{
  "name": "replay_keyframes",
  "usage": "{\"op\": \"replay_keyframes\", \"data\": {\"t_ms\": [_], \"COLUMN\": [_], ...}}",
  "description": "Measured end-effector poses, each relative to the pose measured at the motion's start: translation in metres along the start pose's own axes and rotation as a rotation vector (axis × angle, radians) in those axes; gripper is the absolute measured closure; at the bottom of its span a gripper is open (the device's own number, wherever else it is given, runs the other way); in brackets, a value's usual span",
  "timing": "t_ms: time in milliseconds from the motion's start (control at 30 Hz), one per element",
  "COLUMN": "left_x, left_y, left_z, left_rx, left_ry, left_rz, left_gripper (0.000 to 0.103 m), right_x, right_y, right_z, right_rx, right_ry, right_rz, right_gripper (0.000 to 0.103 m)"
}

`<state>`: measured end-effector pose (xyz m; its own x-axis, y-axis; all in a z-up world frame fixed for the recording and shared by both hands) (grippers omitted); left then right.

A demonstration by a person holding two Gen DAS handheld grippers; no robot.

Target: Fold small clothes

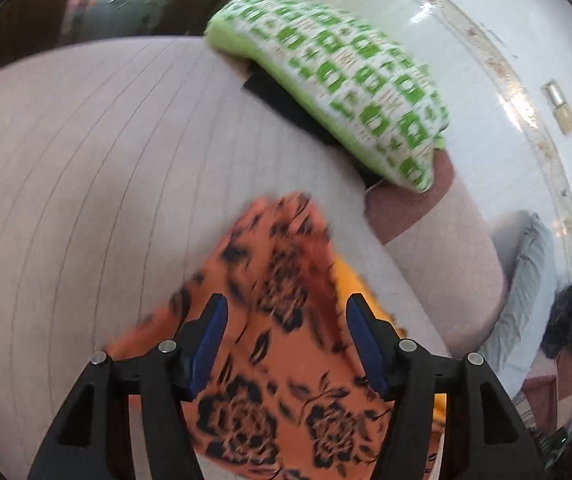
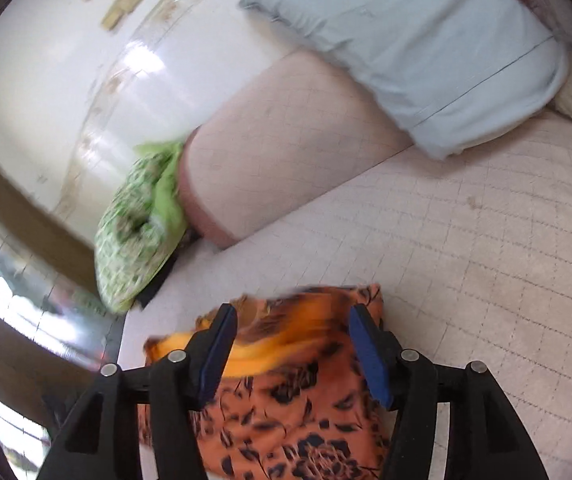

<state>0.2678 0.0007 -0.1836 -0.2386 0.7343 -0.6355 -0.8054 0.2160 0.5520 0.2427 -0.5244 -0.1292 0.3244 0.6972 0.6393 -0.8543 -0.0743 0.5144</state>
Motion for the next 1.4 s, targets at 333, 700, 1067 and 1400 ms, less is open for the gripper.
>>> {"op": "replay_keyframes", "data": {"t_ms": [333, 700, 1067, 1400], "left_x": [0.004, 0.005, 0.025, 0.044], "left_y": [-0.030, -0.055, -0.041, -0.040], "left_z": [-0.019, 0.006, 0.009, 0.021], "left_rx": [0.070, 0.098, 0.135, 0.183], "left_ry": [-0.089, -0.073, -0.016, -0.042], "left_rz": [0.155, 0.189, 0.154, 0.141], "left_gripper": [0.041, 0.041, 0.045, 0.075], "right_x": [0.073, 0.126, 0.214, 0.261], "right_y": [-0.092, -0.245, -0.176, -0.285], "right_z": [-0.109, -0.101, -0.179, -0.239], "right_rx": [0.305, 0.282, 0.362, 0.352], "right_ry": [0.389, 0.514, 0.659, 0.691], "right_rz": [-0.100, -0.318, 0.096, -0.024], "right_gripper": [0.048, 0.047, 0.047, 0.068]}}
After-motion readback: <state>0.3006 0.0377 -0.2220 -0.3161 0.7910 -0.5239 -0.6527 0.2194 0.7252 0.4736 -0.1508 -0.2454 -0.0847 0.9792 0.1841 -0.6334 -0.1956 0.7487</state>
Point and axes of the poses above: each gripper's, at about its wrist camera, not at the fingertips, and y roughly against the way its jaws point, x to its left, z to its top, the point moved 1 cm from there along -y, roughly the way its jaws point, and after that the axes turned 8 degrees about -x, right-handed, at the moved point
